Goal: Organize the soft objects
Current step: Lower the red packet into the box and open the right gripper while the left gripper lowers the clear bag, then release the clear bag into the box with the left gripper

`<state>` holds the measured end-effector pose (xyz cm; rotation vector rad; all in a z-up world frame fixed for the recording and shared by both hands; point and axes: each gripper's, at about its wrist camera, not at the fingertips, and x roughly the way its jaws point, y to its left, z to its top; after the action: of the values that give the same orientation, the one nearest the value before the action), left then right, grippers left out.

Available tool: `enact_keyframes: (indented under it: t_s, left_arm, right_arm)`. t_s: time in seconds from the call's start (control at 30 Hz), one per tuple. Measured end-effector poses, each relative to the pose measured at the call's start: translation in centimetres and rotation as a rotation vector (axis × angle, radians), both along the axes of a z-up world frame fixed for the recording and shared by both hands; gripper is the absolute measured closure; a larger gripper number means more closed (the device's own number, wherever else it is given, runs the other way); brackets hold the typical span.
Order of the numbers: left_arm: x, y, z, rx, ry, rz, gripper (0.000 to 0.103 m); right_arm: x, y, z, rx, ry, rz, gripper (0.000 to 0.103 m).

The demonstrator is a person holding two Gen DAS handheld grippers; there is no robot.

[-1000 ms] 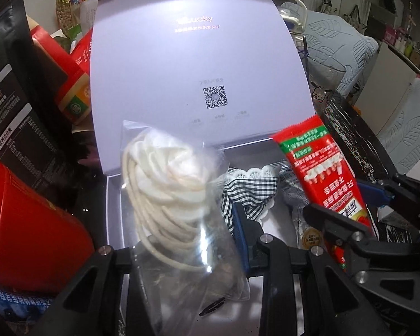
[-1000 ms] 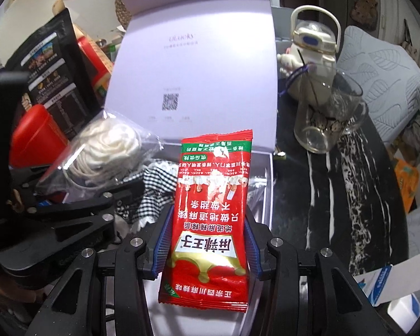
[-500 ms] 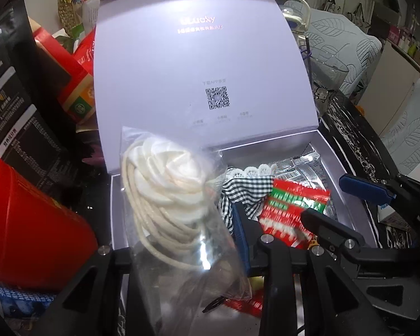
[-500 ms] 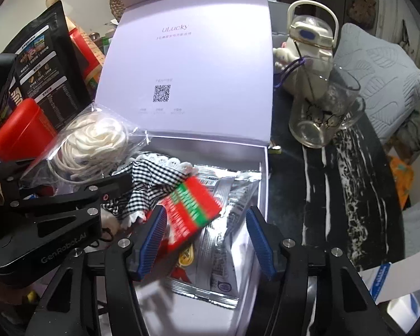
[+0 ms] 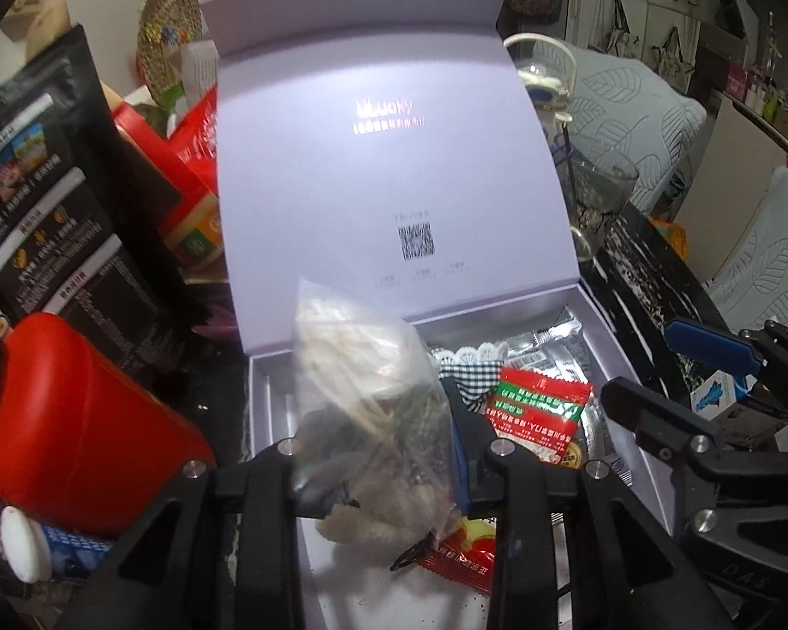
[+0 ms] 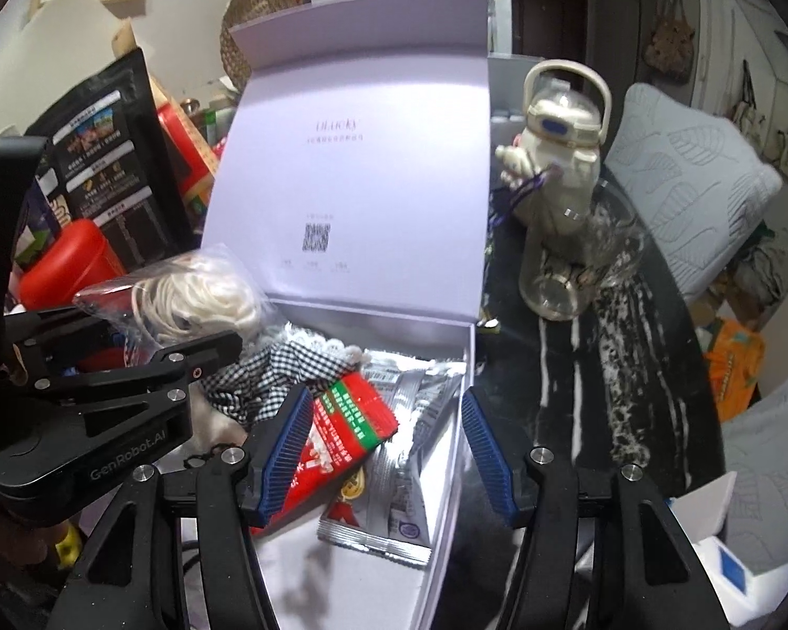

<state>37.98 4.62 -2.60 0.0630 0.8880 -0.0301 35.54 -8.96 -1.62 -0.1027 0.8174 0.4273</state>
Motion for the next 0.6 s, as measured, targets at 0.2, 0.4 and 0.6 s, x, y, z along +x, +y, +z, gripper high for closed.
enact_keyframes:
  t_s: [0.2,0.4,0.6]
  left_arm:
    - [-1.3,0.0,2.0,-0.010,-0.071,-0.005,0.072]
    - [-3.0,-0.1,4.4,-0.002,-0.138,-0.009,0.072]
    - [-4.8,-0.1,6.3,-0.016,-0.197,-0.020,0.072]
  right_arm:
    - [-1.1,-0.7,2.0,0.030,-0.054,-0.006,0.040]
    - [-2.0,-1.4,3.8,0.042,-0.110,-0.016,0.039]
    - [-3.7,-2.1,5.6,0.069,-0.163,-0.009,0.035]
